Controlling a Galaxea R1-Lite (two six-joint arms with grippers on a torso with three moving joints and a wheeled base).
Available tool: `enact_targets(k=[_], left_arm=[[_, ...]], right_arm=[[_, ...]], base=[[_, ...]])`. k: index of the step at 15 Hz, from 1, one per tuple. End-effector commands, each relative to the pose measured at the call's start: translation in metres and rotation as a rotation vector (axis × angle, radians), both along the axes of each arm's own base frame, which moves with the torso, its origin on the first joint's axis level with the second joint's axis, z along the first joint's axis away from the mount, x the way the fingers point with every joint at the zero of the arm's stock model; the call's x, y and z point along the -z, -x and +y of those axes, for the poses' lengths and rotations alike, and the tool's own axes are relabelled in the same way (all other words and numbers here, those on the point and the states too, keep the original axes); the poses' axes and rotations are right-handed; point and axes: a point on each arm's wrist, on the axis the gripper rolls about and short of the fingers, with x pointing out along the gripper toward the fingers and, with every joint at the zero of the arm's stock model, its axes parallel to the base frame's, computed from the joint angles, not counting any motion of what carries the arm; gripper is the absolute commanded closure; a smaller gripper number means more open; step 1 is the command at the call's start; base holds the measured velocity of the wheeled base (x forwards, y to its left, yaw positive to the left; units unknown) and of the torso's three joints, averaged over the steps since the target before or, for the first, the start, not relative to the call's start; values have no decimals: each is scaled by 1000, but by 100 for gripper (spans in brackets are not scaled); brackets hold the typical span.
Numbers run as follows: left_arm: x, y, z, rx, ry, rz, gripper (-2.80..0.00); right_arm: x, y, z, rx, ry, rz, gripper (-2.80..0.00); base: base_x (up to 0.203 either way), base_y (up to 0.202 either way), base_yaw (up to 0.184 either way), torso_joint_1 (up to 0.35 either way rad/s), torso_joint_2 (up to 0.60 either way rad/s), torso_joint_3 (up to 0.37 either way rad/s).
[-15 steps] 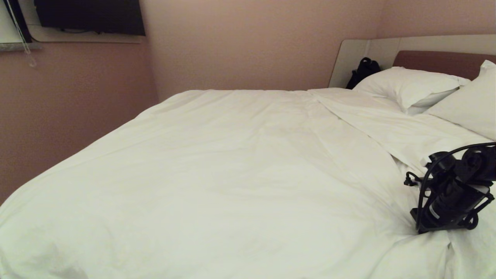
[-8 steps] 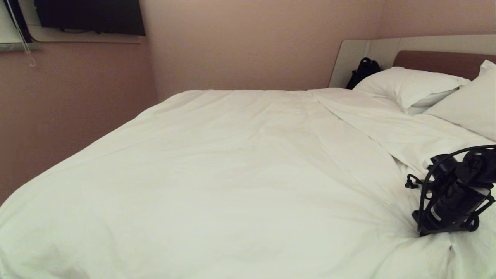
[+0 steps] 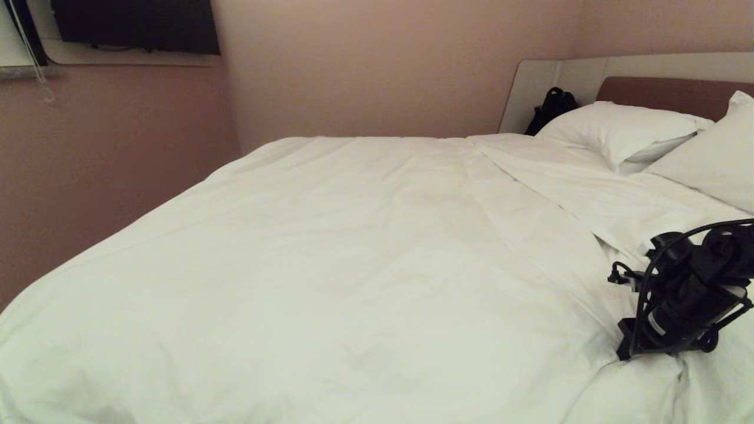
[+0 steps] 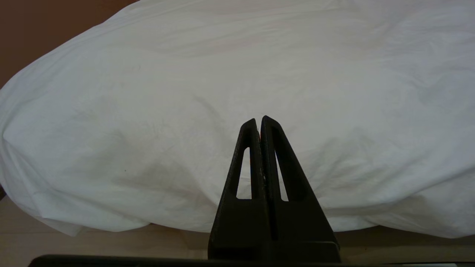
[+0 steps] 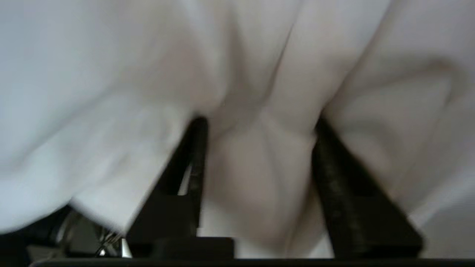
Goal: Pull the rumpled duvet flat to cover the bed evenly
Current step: Flatten the corners of the folded blanket
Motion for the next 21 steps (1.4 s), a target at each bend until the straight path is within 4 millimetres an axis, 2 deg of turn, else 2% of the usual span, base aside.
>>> enact_targets(k=[1,6,8,9,12,16,19,21], left_arm=[[0,0,0,0,0,0,0],[0,0,0,0,0,0,0],[0,0,0,0,0,0,0],[0,0,0,0,0,-1,0],[0,0,0,0,0,0,0],[0,0,0,0,0,0,0],[0,0,0,0,0,0,0],[0,0,0,0,0,0,0]], right_arm=[[-24,11,4,-11,-5,-81,-280],[-96,65,14,-21,32,-311,-280],[-118,86,17,-19,46,-399,-280],[-126,94,17,-9,46,-433,0],[-132,107,-9,68,-51,-490,0],[-134,127,-66,185,-186,-617,0],[-122,146,-112,254,-242,-671,0],[-104,153,-143,301,-271,-667,0]], base=[[0,0,0,0,0,0],[0,0,0,0,0,0],[0,0,0,0,0,0],[0,0,0,0,0,0],[0,0,0,0,0,0],[0,0,0,0,0,0],[0,0,0,0,0,0],[0,0,0,0,0,0]])
